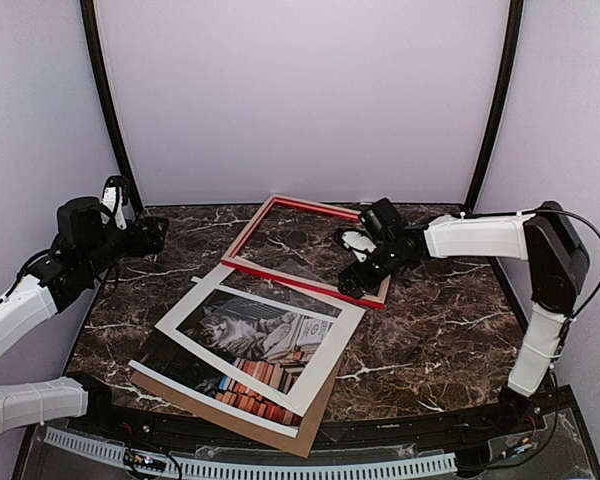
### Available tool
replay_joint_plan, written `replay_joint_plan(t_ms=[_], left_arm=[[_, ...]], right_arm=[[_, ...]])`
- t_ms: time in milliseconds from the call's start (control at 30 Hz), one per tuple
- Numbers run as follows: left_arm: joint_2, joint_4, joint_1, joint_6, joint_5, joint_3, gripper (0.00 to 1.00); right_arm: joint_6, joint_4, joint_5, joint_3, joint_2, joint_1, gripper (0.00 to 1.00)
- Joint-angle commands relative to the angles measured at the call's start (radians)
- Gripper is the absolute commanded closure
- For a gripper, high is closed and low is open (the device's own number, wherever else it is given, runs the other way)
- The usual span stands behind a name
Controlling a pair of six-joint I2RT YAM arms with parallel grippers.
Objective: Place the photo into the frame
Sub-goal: Move the frame body to the corner of the board.
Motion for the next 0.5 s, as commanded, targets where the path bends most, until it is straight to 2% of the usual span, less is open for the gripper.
replay_joint_plan(t_ms=[0, 200, 467], left_arm=[[-0.003, -0.010, -0.005, -0.016, 0.030, 0.008, 0.01], [0.005, -0.014, -0.006, -0.019, 0.056, 0.013, 0.01], [0.005, -0.007, -0.008, -0.021, 0.068, 0.008, 0.01]], right_arm=[[-0.059, -0.051, -0.070, 0.082, 0.083, 0.010, 0.07], [-0.084, -0.086, -0.098, 0.137, 0.183, 0.011, 0.17], [-0.060, -0.074, -0.098, 0.095, 0.206, 0.009, 0.47]])
